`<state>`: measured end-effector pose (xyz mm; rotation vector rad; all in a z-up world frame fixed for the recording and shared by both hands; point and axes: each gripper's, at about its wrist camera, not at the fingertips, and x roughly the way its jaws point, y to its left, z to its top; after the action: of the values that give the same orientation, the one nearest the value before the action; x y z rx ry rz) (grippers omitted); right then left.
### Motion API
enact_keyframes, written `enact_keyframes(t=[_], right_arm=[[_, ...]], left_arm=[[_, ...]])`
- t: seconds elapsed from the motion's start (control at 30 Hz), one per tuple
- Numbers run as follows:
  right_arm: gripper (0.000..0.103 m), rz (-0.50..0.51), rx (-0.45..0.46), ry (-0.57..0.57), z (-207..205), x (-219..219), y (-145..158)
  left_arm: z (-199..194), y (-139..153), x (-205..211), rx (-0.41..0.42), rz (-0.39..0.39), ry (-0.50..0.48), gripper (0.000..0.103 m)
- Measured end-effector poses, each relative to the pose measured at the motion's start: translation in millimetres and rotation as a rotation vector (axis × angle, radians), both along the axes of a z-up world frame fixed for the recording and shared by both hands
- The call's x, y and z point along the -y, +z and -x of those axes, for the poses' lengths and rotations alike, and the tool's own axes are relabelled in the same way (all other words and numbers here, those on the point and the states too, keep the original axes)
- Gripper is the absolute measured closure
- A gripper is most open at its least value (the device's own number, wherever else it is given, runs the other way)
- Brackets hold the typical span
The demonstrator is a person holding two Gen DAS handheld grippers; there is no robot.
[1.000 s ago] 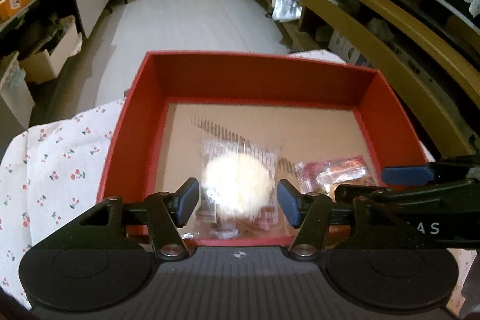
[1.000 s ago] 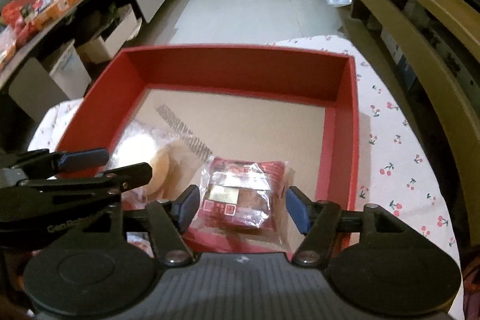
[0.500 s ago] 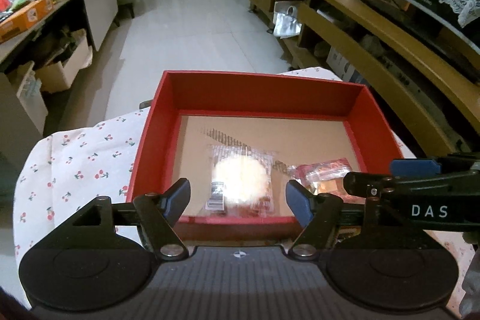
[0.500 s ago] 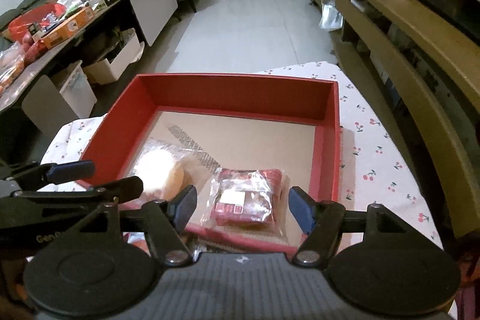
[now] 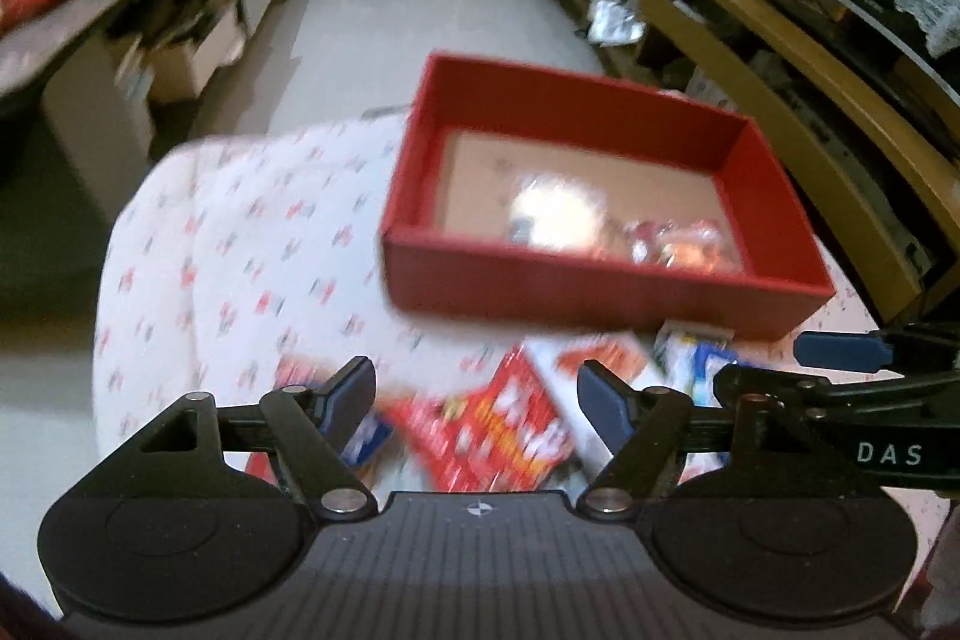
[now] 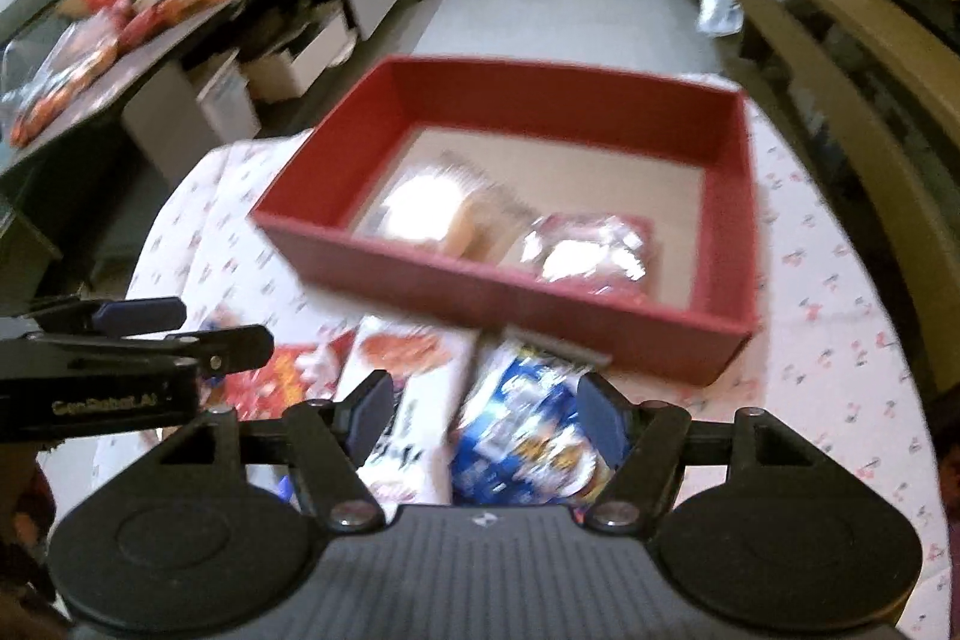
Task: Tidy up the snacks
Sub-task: 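Grasp the gold foil packet with the left gripper while the right grasps the white spicy-strip bag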
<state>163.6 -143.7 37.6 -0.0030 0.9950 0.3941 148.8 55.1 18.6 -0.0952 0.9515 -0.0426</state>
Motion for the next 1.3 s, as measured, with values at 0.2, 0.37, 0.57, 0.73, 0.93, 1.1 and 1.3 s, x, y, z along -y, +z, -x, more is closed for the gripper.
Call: enact_keyframes(t=[0.2,0.37,0.57,0.73,0.93,1.1,1.3], right_arm=[[0.027,-0.002,-0.067,0.044,-1,-15,-15],[0.025,-0.001,-0.102,0.067,-3,-27,-23],[0.024,0.007,-0.129,0.11,-4,-45,-32],[0.024,0.03,-0.149,0.114,-10,-49,-43],[0.029,0.082,-0.115,0.158,-9,-61,-46],[0.039,0.072,-0.149,0.184,0,-54,-48],[0.04,0.054,-0.155,0.187,28,-41,-45]], left_arm=[[29,-16,-29,-0.091,0.032,0.121,0.023],[48,-32,-41,-0.165,0.096,0.184,0.023],[52,-50,-39,-0.225,0.128,0.227,0.024],[50,-53,-29,-0.202,0.094,0.252,0.021],[59,-51,-15,-0.167,0.006,0.21,0.049],[64,-51,-18,-0.17,0.054,0.182,0.053],[73,-52,-13,-0.191,0.07,0.13,0.055]])
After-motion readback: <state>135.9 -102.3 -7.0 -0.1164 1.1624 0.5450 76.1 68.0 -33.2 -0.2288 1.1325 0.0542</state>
